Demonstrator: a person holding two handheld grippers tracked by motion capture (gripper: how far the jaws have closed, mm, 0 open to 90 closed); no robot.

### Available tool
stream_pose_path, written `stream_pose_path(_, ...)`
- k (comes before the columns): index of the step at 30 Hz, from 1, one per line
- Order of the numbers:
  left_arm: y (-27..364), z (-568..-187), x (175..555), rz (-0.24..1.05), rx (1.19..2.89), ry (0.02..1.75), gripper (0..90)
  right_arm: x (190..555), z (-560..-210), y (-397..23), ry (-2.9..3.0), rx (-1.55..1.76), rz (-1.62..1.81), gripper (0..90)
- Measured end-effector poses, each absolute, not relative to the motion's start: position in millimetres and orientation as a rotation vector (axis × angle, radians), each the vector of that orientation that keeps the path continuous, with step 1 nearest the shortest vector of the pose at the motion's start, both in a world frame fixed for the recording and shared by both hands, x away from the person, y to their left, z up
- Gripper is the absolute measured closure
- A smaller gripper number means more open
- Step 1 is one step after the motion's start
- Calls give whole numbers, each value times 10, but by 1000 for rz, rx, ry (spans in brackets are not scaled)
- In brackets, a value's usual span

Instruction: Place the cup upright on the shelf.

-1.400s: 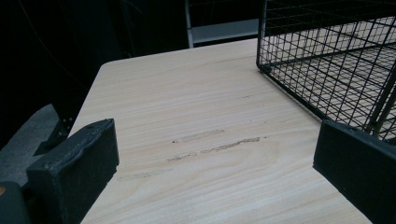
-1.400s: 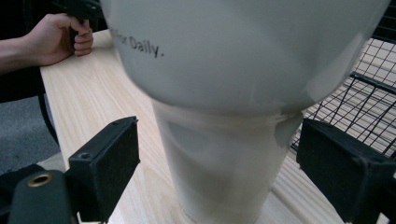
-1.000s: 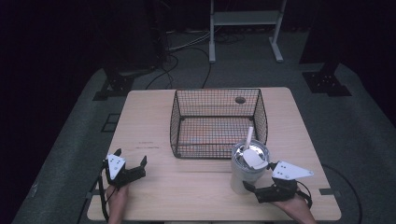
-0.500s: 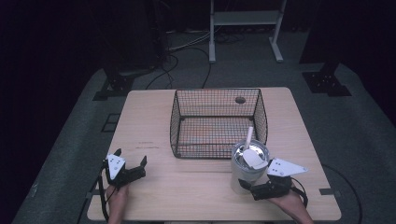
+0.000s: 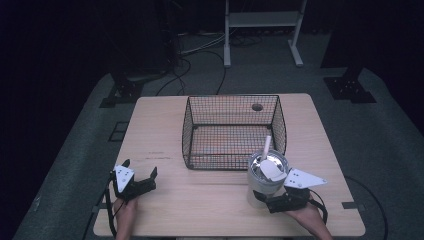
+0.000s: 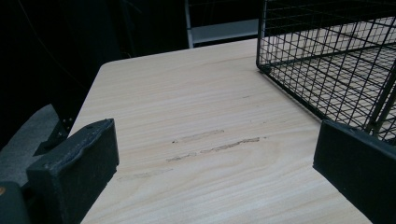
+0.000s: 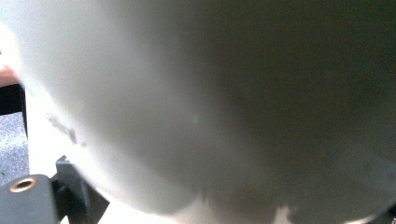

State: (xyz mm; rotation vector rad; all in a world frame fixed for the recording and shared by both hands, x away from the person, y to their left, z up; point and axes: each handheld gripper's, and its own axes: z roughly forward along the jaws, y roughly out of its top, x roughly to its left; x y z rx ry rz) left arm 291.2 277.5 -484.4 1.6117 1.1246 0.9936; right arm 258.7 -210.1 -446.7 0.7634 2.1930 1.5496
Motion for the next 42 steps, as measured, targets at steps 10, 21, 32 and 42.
stream_pose_path(10,2775,-4844,2911,994,1610,1125,0,2569,-4472,-2098,2171,747,1552,86)
stream_pose_path(21,2777,-4844,2914,993,1608,1125,0,2559,-4462,-2095,2172,732,1545,88)
stream_pose_path(32,2779,-4843,2913,990,1606,1125,0,2568,-4371,-2055,2170,722,1614,89)
stream_pose_path(42,2778,-4843,2913,990,1606,1126,0,2590,-4157,-2038,2134,679,1669,89)
